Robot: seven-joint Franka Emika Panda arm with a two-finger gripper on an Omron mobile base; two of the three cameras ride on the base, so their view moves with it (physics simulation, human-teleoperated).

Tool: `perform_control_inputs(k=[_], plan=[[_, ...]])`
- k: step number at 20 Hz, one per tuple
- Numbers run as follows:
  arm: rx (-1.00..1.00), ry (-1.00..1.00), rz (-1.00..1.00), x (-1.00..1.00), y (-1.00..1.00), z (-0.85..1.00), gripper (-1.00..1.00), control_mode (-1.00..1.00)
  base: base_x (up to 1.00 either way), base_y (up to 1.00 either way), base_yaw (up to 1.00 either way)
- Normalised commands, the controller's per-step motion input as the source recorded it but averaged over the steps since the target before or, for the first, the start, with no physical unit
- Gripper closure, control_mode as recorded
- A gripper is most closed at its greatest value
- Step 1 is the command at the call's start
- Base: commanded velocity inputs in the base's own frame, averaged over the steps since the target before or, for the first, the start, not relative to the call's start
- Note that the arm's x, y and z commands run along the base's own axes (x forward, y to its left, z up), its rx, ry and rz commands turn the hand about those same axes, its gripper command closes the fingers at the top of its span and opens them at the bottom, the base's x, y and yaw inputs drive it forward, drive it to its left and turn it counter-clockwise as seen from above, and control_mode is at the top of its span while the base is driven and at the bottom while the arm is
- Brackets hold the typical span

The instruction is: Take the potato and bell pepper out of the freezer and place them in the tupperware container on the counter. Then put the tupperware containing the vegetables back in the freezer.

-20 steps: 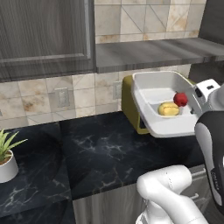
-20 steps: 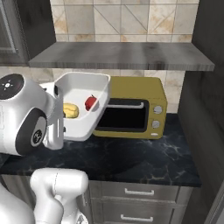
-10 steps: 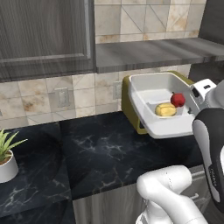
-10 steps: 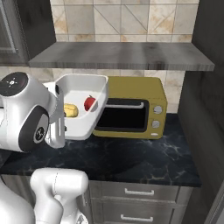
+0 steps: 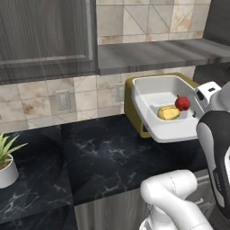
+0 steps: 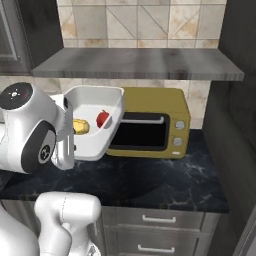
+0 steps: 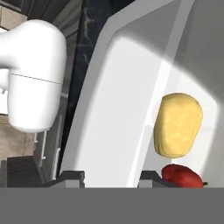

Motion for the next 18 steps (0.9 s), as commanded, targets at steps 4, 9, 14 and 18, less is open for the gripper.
perform_control_inputs(k=[4,9,14,18], plan=[[0.0,0.0,0.0,0.0,0.0,0.0,1.0,1.0,-0.54,-0.13,-0.08],[0.0,0.0,0.0,0.0,0.0,0.0,1.0,1.0,-0.99,-0.48,-0.05],[0.0,0.0,0.0,0.0,0.0,0.0,1.0,1.0,-0.74,-0.51,-0.09],[0.0,0.0,0.0,0.0,0.0,0.0,1.0,1.0,-0.64,-0.58,-0.08]])
